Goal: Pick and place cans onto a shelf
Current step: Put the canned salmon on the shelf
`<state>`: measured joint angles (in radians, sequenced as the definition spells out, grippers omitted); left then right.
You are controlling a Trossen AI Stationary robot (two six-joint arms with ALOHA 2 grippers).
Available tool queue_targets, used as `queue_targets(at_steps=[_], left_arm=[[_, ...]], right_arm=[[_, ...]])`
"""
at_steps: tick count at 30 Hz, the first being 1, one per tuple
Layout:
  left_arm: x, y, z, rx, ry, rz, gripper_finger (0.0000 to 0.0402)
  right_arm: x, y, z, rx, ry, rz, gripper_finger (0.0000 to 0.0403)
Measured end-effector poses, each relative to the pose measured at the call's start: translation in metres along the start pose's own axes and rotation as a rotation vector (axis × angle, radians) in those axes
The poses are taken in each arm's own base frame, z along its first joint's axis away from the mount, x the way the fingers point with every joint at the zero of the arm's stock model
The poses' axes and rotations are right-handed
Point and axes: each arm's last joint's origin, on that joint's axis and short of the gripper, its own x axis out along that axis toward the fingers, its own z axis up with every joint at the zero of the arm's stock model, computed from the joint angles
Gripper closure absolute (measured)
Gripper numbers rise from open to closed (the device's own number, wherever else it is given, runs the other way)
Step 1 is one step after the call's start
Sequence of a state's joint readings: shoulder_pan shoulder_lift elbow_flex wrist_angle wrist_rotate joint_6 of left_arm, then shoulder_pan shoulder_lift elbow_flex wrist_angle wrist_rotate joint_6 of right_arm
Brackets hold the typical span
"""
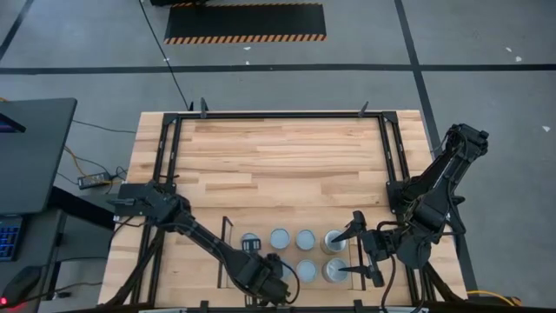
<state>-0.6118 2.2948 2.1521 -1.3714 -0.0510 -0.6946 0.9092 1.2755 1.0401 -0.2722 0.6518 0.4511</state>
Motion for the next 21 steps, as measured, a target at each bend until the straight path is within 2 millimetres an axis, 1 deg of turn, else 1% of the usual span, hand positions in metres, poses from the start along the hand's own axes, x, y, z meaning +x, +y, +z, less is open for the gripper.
queue_targets(at_steps=[2,9,15,21], left_arm=[[0.000,-0.002,0.000,0.003,-0.023,0.009,0.0399],[0.000,-0.010,-0.007,0.021,-0.016,0.003,0.0399],[-0.001,-0.017,-0.016,0.054,0.045,-0.028,0.0399],[-0.001,-0.017,-0.021,0.064,0.087,-0.019,0.0399]], right_arm=[[0.000,0.000,0.000,0.000,0.000,0.000,0.0055],[0.000,0.000,0.000,0.003,0.000,0.002,0.0055],[0.000,0.000,0.000,0.003,0.000,0.003,0.0055],[0.000,0.000,0.000,0.003,0.001,0.003,0.0055]])
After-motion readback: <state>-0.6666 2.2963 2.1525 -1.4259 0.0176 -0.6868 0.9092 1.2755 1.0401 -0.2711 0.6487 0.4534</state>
